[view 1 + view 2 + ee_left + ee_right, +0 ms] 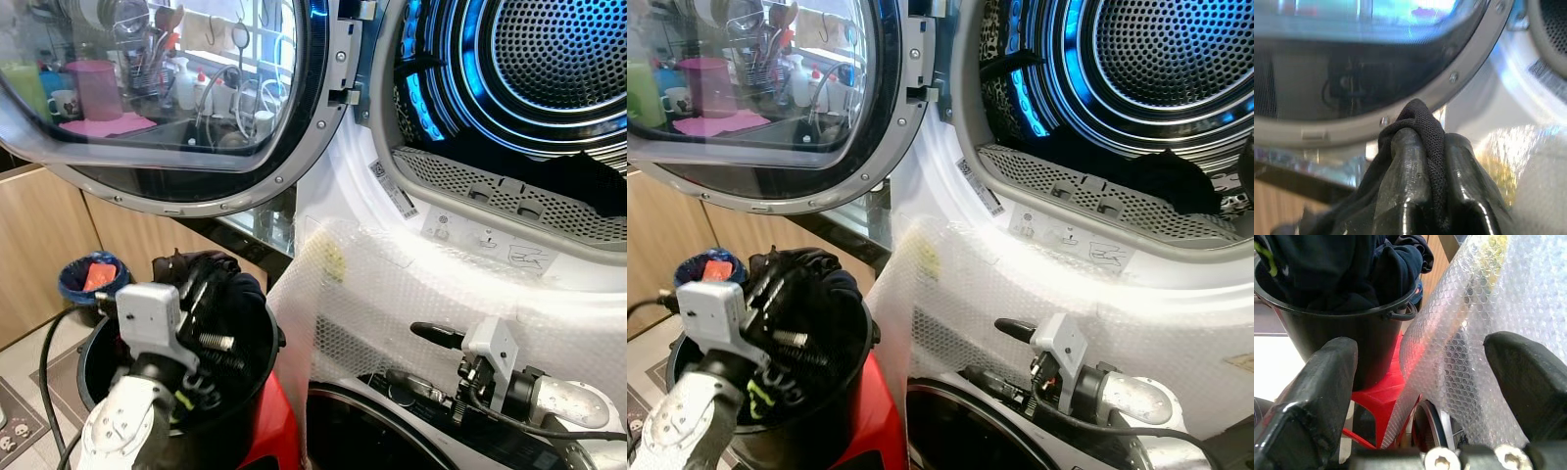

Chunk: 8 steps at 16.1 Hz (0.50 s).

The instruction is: Clothes washing

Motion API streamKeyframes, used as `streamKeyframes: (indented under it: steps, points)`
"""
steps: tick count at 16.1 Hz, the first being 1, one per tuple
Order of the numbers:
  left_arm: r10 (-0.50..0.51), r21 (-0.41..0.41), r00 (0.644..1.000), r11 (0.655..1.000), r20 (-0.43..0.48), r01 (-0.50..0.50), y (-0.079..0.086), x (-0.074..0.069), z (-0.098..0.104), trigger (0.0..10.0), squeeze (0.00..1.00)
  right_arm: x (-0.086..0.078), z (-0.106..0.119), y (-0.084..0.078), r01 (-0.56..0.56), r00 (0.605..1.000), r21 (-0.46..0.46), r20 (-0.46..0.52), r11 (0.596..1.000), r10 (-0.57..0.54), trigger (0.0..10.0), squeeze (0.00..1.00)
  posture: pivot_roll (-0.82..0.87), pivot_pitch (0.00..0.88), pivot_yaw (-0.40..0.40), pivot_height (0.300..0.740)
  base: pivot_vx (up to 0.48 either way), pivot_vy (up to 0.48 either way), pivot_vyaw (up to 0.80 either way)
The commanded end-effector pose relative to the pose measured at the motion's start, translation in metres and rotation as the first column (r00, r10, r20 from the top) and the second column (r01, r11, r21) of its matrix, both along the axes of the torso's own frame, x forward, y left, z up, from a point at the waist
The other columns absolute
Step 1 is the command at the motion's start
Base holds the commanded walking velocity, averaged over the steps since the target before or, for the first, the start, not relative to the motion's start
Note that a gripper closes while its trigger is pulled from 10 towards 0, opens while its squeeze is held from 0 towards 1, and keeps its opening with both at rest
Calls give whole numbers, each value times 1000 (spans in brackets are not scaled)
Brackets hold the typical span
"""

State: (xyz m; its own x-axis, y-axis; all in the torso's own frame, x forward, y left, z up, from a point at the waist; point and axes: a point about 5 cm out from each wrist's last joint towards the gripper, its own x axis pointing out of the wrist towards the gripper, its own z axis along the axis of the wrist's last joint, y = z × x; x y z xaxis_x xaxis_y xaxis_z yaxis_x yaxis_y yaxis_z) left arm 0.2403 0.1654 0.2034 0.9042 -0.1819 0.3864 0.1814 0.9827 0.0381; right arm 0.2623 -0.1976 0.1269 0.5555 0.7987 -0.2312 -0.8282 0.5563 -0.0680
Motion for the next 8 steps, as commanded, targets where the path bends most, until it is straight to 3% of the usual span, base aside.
streamKeyframes:
  steps: [1, 2, 8]
  points:
    - [-25, 4, 997, 1000, 79, 25, -5, -3, 16, 10000, 0, 1, 5, -2, -1, 1000, 0, 11, 1000, 1, 10000, 0, 110, 0, -105, 740, 0, 0, 0]
    - [-55, -23, 993, 998, 108, 58, -9, -3, 26, 10000, 0, 1, 4, -2, -1, 1000, 0, 8, 1000, 1, 10000, 0, 115, 0, -107, 740, 0, 0, 0]
    - [-125, -75, 983, 988, 135, 136, -20, 2, 40, 10000, 0, 5, 5, 3, -44, 999, 10, -5, 999, 44, 10000, 0, 118, 0, -112, 740, 0, 0, 0]
